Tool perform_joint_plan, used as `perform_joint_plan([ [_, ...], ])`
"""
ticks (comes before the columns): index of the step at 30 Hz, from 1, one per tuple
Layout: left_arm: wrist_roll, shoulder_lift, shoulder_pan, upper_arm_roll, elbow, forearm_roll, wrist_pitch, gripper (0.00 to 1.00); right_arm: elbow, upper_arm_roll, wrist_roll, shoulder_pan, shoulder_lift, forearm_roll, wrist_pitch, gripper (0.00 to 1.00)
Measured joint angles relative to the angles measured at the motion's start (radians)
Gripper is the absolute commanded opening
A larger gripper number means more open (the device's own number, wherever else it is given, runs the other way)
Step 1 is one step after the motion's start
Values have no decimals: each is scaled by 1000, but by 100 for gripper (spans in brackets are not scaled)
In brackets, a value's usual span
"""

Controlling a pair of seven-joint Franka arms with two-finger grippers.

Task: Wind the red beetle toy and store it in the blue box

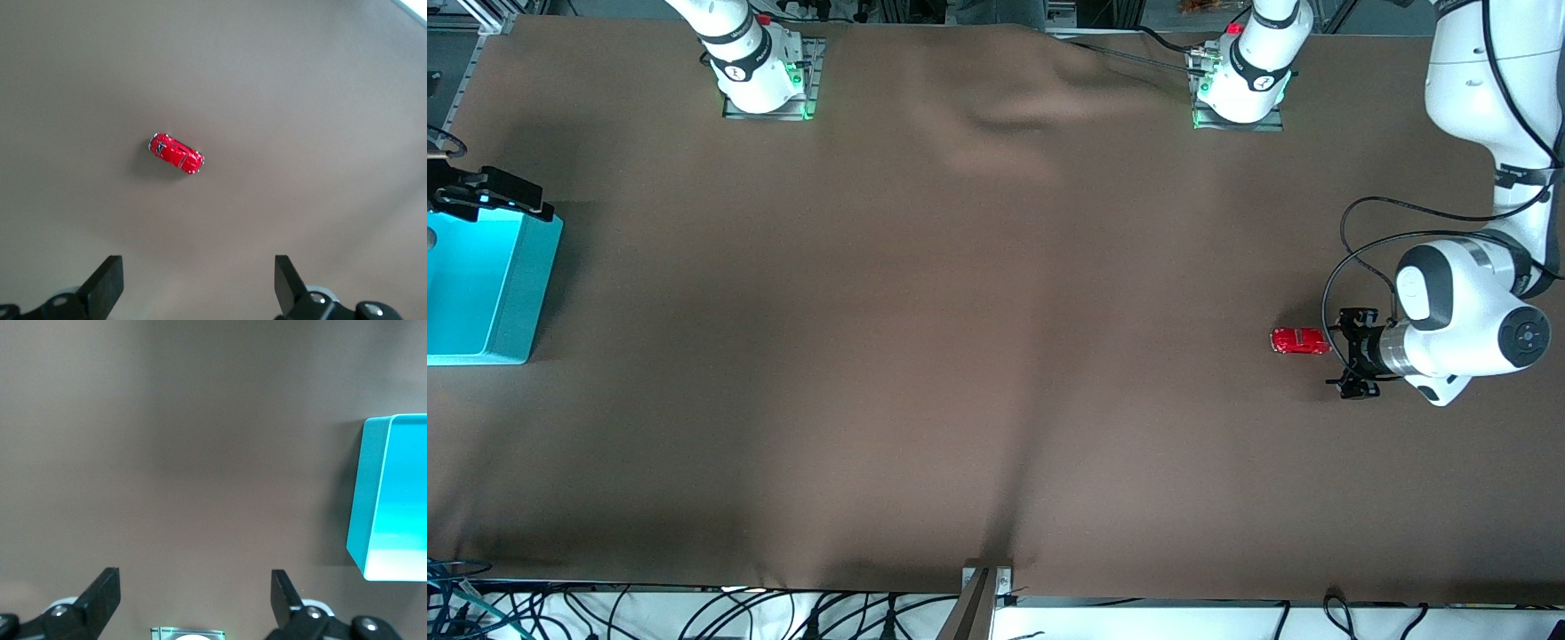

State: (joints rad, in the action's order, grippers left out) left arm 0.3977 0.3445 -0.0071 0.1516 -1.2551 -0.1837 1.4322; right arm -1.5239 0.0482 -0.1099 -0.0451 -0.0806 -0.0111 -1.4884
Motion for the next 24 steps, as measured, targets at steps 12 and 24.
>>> perform_joint_plan([
  [12,-120,-112,-9,-30,-63,0,-76,100,6,0,0,0,0,0,-2,100],
  [24,-243,-255,22,-118,-246,86,-80,100,7,0,1,0,-8,0,-5,100],
])
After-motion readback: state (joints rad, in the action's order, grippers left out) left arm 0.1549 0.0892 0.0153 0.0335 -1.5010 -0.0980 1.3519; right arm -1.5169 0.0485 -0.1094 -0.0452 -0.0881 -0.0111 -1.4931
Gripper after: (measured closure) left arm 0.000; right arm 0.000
